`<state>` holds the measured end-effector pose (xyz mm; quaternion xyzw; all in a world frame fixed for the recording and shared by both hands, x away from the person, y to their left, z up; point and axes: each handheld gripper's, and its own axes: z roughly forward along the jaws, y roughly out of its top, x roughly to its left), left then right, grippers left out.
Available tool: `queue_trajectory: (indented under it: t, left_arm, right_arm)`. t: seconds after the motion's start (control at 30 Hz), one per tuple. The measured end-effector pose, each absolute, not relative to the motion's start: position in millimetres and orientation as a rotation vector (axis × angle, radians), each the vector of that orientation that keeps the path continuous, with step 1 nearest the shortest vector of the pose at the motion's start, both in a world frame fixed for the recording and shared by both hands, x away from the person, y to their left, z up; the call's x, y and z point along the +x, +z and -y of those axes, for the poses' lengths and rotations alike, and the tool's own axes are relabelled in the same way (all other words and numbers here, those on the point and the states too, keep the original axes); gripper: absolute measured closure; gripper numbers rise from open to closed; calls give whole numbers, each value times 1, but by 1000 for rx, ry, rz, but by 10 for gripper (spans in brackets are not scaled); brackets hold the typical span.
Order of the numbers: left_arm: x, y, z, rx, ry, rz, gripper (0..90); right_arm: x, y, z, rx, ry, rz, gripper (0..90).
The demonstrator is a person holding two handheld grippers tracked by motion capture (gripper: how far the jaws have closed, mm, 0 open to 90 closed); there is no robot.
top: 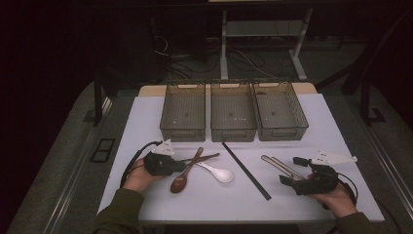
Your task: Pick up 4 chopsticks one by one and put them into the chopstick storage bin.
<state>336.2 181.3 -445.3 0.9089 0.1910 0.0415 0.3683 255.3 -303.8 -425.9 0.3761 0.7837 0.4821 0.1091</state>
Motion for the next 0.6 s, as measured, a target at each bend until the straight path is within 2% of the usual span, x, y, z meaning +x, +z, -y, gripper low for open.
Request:
queue_trajectory:
  t: [0.6]
  left_arm:
    - [336,-445,-181,2343,113,-483,833]
  right_arm:
    - [255,-426,304,1106,1419,-2305,89]
